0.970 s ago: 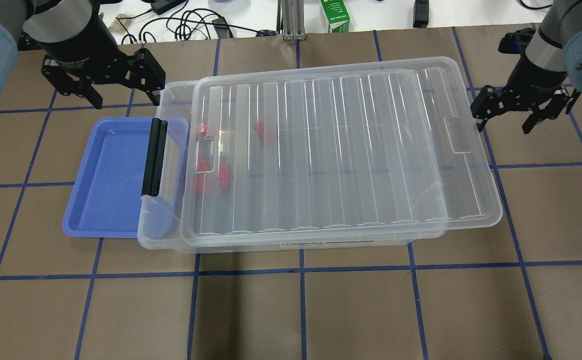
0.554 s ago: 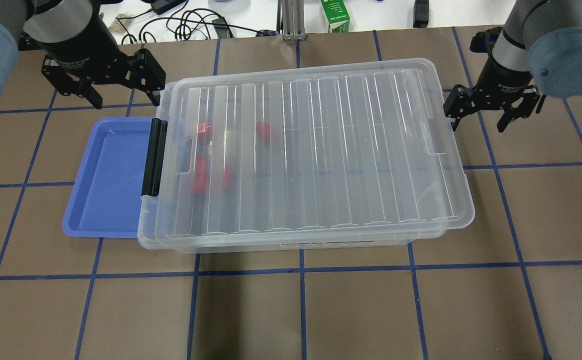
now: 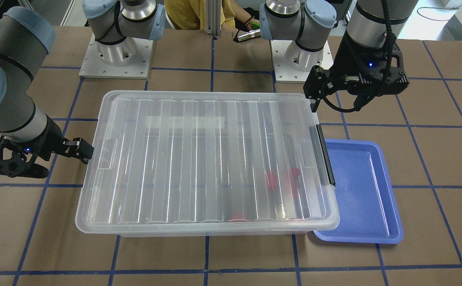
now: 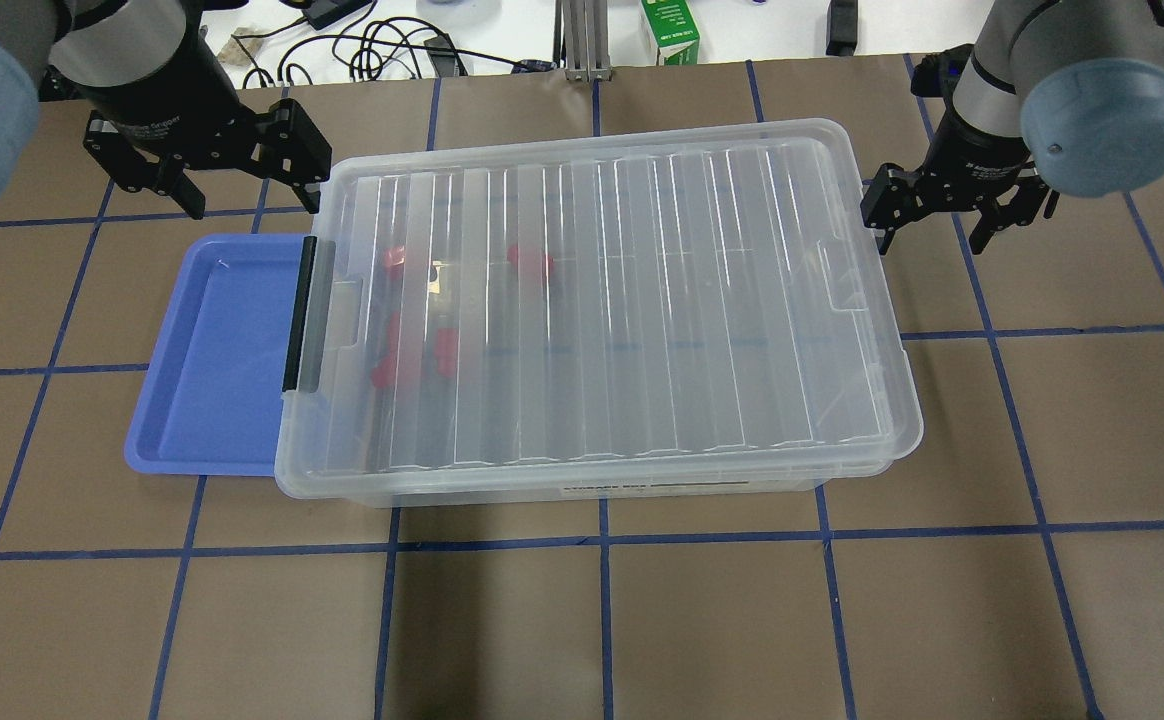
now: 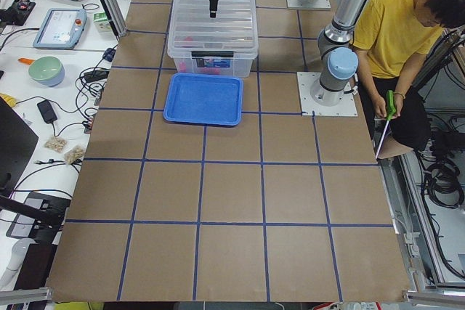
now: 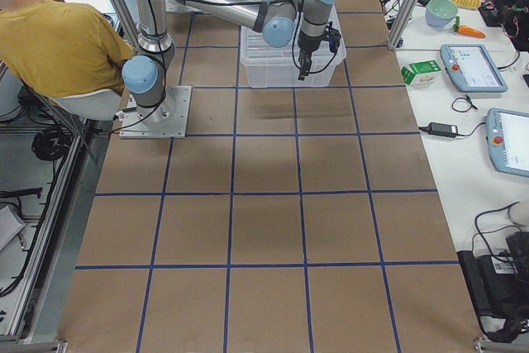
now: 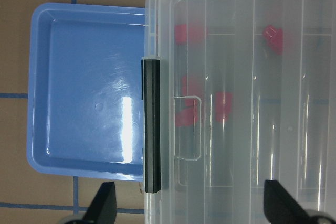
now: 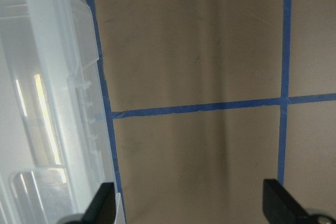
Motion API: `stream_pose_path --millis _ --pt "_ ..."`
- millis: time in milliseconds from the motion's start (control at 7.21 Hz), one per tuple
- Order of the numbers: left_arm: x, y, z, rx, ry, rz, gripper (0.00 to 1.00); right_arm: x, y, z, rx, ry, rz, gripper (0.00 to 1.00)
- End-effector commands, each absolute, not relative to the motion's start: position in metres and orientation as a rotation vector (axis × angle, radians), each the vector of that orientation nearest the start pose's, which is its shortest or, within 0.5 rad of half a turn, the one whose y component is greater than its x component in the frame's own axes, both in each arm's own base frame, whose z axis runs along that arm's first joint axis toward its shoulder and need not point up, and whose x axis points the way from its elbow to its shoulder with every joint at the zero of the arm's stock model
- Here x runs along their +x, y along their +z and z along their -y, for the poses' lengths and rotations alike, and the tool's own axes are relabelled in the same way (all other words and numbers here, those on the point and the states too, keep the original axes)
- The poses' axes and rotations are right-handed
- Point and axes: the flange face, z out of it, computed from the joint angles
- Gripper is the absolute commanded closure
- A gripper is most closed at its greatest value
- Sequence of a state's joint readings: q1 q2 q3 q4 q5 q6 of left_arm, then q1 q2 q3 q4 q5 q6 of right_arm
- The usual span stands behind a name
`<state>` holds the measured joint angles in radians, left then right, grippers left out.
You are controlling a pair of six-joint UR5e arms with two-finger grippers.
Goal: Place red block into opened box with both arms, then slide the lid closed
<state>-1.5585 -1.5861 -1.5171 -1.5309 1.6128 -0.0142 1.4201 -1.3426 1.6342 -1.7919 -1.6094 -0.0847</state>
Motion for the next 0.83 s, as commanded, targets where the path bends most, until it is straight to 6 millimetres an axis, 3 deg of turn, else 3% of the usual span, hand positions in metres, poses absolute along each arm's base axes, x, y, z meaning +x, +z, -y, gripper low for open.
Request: stream_pose_path --millis 0,139,554,693 --pt "-0.123 0.511 0.507 -0.043 -0.121 -3.098 0.00 0.040 0.386 0.589 0.075 0.030 -3.191 0.00" --pt "-0.123 0.511 0.507 -0.043 -0.121 -3.099 0.00 0.036 0.422 0.590 0.077 -0.025 -3.195 0.00" --pt "-0.123 0.511 0.507 -0.043 -0.121 -3.099 0.00 0.051 0.522 0.546 0.119 -0.071 -3.184 0.00" --pt "-0.120 0.513 0.508 -0.043 -0.128 -3.095 0.00 0.061 0.536 0.532 0.177 -0.053 -3.162 0.00"
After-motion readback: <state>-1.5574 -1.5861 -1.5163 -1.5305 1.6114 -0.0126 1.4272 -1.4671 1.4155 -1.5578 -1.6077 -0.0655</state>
